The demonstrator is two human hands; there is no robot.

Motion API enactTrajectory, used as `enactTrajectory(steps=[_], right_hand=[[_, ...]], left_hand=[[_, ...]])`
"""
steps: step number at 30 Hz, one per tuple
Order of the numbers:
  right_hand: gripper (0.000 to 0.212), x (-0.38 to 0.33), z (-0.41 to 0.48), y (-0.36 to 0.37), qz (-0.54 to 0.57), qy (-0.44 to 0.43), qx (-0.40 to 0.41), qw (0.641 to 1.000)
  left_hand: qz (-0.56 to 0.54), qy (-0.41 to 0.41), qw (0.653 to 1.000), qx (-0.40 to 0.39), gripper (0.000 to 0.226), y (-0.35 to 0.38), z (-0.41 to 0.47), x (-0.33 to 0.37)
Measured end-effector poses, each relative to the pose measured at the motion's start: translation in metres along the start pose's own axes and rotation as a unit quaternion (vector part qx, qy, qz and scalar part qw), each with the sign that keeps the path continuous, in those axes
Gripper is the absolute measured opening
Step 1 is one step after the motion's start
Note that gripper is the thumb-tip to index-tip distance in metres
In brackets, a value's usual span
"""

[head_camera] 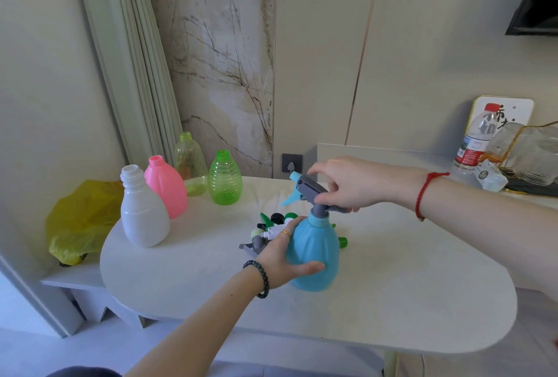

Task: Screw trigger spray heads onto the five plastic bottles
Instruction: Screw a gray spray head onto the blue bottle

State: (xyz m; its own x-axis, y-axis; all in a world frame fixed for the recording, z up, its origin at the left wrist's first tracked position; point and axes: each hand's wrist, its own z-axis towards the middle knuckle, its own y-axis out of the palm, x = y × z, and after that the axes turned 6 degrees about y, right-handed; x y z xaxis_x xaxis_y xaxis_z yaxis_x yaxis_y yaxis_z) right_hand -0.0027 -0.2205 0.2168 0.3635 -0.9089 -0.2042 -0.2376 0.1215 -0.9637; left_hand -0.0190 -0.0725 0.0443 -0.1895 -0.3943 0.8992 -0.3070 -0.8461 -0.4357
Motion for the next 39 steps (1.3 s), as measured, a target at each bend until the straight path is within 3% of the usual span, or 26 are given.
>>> enactTrajectory(steps=[2,9,13,15,19,23,27,33,39], right_hand=[[0.028,-0.002,-0.002,0.006,0.014,0.004,0.028,1.0],[0.025,-0.006,-0.001,0.02,0.081,0.053,0.097,0.991],[0.025,0.003,-0.006,0.025,0.177,0.022,0.097,0.979],[0.032,0.018,-0.01,0.031,0.293,0.016,0.083,0.952],[0.041,0.055,-0.023,0.068,0.407,0.015,0.184,0.894],[0.086,0.061,-0.038,0.144,0.422,0.037,0.106,0.9],[0.094,0.046,-0.038,0.178,0.444,0.026,0.163,0.881],[0.089,0.074,-0.03,0.152,0.448,0.019,0.248,0.859],[0.079,0.169,0.01,0.066,0.452,0.038,0.332,0.827]], left_hand=[[0.005,0.002,1.0,-0.002,0.077,0.0,-0.001,0.002],[0.013,-0.003,1.0,-0.014,0.097,-0.001,0.0,0.004],[0.004,-0.003,1.0,-0.008,0.094,-0.003,-0.002,0.004],[0.009,0.003,1.0,-0.019,0.097,-0.006,-0.004,0.004],[0.004,0.028,0.999,0.016,0.086,-0.008,-0.013,-0.003],[0.002,0.038,0.997,0.067,0.085,0.004,-0.027,-0.006],[-0.04,0.04,0.99,0.129,0.071,0.02,-0.021,0.002],[-0.072,0.08,0.985,0.138,0.067,0.025,0.011,0.044],[-0.061,0.136,0.984,0.097,0.064,0.043,0.145,0.113]])
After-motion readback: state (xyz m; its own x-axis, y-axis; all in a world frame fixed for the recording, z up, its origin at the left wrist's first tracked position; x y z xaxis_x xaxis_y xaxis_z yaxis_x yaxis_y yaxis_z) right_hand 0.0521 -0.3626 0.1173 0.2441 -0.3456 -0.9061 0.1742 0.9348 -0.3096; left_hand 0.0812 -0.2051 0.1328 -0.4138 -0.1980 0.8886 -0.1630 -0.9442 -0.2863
